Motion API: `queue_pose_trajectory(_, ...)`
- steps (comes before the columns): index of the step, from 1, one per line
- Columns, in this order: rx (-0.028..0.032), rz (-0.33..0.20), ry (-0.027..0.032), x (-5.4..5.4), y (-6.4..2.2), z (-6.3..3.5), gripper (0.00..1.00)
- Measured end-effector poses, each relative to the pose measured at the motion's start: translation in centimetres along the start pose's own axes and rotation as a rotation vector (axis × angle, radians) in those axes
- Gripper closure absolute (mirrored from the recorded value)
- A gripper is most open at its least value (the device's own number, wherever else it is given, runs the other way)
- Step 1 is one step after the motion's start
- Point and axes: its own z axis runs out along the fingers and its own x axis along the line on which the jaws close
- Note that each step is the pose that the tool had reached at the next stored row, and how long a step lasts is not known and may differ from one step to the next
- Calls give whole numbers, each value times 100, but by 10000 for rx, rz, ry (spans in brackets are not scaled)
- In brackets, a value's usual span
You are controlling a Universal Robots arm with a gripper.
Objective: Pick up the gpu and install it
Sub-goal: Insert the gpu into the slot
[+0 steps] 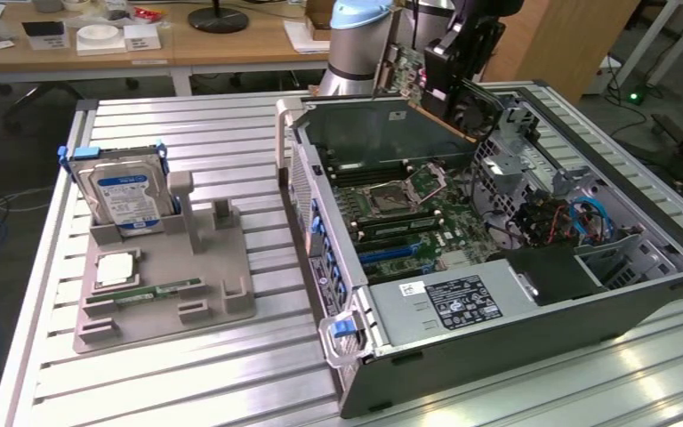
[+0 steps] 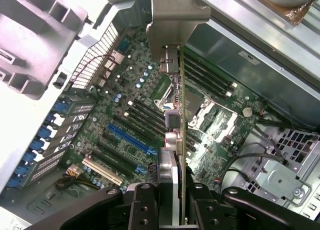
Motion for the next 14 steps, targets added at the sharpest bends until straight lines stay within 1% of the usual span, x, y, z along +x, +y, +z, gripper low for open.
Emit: queue_pose_trajectory(14,-4,-336,7,0,0,0,72)
